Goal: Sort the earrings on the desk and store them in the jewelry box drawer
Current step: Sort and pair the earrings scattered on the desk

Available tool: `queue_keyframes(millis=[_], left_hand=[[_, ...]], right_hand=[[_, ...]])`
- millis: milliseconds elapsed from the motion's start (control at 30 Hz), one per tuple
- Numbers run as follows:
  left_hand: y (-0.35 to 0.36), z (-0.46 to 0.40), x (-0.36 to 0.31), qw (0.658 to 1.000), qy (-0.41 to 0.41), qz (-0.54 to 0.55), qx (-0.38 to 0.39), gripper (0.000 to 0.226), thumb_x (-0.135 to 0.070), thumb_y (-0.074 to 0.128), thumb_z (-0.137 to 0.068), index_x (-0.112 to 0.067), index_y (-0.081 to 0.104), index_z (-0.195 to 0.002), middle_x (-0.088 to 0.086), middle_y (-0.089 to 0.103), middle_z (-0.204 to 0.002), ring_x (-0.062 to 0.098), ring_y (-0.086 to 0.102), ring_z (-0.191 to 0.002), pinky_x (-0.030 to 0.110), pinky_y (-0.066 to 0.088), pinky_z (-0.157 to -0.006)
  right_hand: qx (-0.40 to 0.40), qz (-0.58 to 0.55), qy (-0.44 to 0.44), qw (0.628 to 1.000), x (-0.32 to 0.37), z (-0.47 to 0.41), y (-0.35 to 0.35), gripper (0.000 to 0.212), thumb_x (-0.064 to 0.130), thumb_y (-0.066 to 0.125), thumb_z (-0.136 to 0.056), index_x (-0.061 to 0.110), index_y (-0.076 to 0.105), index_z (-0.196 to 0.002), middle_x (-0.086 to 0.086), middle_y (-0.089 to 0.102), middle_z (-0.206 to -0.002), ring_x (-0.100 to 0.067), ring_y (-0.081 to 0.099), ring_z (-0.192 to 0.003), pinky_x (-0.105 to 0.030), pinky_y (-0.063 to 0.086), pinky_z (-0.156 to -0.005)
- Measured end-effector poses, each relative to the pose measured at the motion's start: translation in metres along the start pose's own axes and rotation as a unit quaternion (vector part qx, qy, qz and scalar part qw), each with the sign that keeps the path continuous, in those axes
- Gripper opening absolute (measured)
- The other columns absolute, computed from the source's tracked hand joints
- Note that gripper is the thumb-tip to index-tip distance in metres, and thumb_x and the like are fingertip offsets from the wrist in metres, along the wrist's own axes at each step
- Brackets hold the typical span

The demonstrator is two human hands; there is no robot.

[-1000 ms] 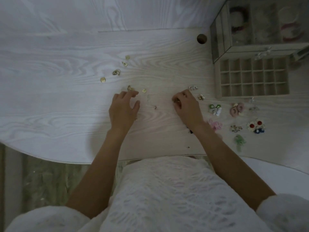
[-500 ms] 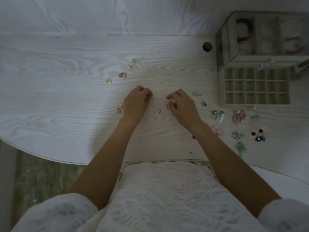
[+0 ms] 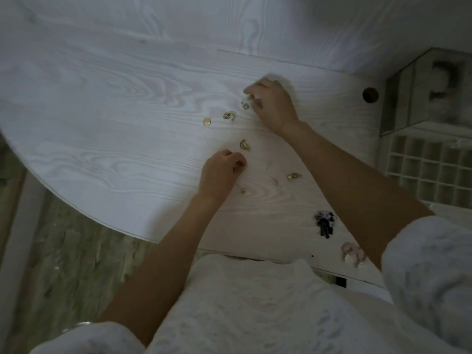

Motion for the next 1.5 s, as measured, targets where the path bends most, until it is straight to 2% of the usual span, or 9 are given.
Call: queue_keyframes(millis=[167,400,700,867,1000,1133,1233,1367,1500], left_hand=[[-0.005,0.001,0.003,1.000,-0.019,0.009,-0.004,0.004,-0.016,0.070,-0.077,-0.017,0.072,-0.080,0.001,0.068,-0.083,0.017,0.062,-0.073,0.036,0.053,-0.065],[-0.008,0.010,-0.010,0.998,0.023,0.048,-0.045,0.001,-0.019,0.068,-0.081,-0.019,0.068,-0.081,-0.003,0.070,-0.089,0.014,0.063,-0.076,0.032,0.053,-0.065],[0.047,0.017,-0.087,0.985,0.120,0.119,0.039,0.003,-0.012,0.070,-0.079,-0.013,0.069,-0.083,0.003,0.070,-0.081,0.013,0.064,-0.064,0.029,0.056,-0.062],[0.084,0.026,-0.109,0.980,0.147,0.083,0.103,0.008,-0.007,0.069,-0.078,-0.012,0.072,-0.084,0.005,0.069,-0.086,0.017,0.064,-0.071,0.027,0.054,-0.071],[0.096,0.024,-0.115,0.982,0.150,0.064,0.097,0.008,-0.006,0.069,-0.078,-0.012,0.072,-0.082,0.006,0.067,-0.088,0.019,0.063,-0.074,0.026,0.050,-0.069],[0.098,0.022,-0.120,0.986,0.143,0.058,0.063,0.012,-0.008,0.066,-0.081,-0.010,0.071,-0.091,0.009,0.069,-0.087,0.023,0.065,-0.076,0.032,0.052,-0.069],[0.100,0.020,-0.126,0.988,0.120,0.081,0.052,0.024,-0.005,0.064,-0.081,-0.007,0.066,-0.105,0.010,0.072,-0.090,0.023,0.067,-0.081,0.033,0.053,-0.076],[0.105,0.023,-0.130,0.976,0.029,0.200,0.076,0.031,0.002,0.058,-0.083,-0.005,0.061,-0.113,0.011,0.070,-0.099,0.018,0.066,-0.091,0.031,0.052,-0.087],[0.105,0.031,-0.129,0.943,-0.058,0.309,0.110,0.039,0.011,0.049,-0.083,-0.005,0.058,-0.117,0.011,0.067,-0.110,0.013,0.063,-0.100,0.018,0.048,-0.090]], right_hand=[[-0.021,-0.020,0.011,1.000,-0.010,0.009,-0.002,0.017,0.004,0.053,-0.085,0.000,0.069,-0.089,-0.016,0.064,-0.096,-0.029,0.059,-0.088,-0.033,0.045,-0.078],[0.000,0.054,0.059,0.997,-0.032,0.097,-0.018,0.011,0.013,0.058,-0.086,0.005,0.065,-0.090,-0.015,0.062,-0.091,-0.030,0.057,-0.083,-0.029,0.038,-0.067],[-0.093,0.020,0.229,0.969,-0.060,0.221,-0.042,0.007,0.017,0.064,-0.085,0.010,0.065,-0.082,-0.008,0.065,-0.083,-0.022,0.058,-0.077,-0.029,0.040,-0.068],[-0.105,0.008,0.248,0.963,-0.072,0.247,-0.044,0.002,0.007,0.062,-0.082,0.007,0.064,-0.081,-0.009,0.064,-0.085,-0.022,0.058,-0.075,-0.026,0.041,-0.065],[-0.110,0.030,0.262,0.958,-0.078,0.252,-0.046,0.005,0.008,0.059,-0.085,0.007,0.064,-0.086,-0.010,0.063,-0.089,-0.023,0.058,-0.076,-0.023,0.035,-0.066],[-0.117,0.030,0.286,0.951,-0.077,0.253,-0.043,0.025,0.001,0.054,-0.085,0.008,0.061,-0.107,-0.012,0.063,-0.097,-0.026,0.059,-0.085,-0.036,0.048,-0.077],[-0.122,-0.001,0.292,0.949,-0.072,0.255,-0.042,0.034,-0.007,0.053,-0.081,0.005,0.059,-0.113,-0.014,0.063,-0.099,-0.025,0.059,-0.087,-0.034,0.048,-0.078],[-0.142,-0.055,0.302,0.941,-0.069,0.255,-0.040,0.034,-0.006,0.054,-0.082,0.005,0.060,-0.114,-0.013,0.067,-0.097,-0.023,0.061,-0.088,-0.035,0.052,-0.081],[-0.145,-0.098,0.323,0.930,-0.066,0.256,-0.044,0.033,-0.006,0.054,-0.083,0.004,0.062,-0.113,-0.012,0.069,-0.098,-0.020,0.063,-0.090,-0.032,0.052,-0.084]])
Point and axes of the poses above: each hand's wrist, its own z-axis away from the middle knuckle, its own y-axis out of the palm, x = y × z, the point moved 4 cm from there along -z, towards the middle knuckle
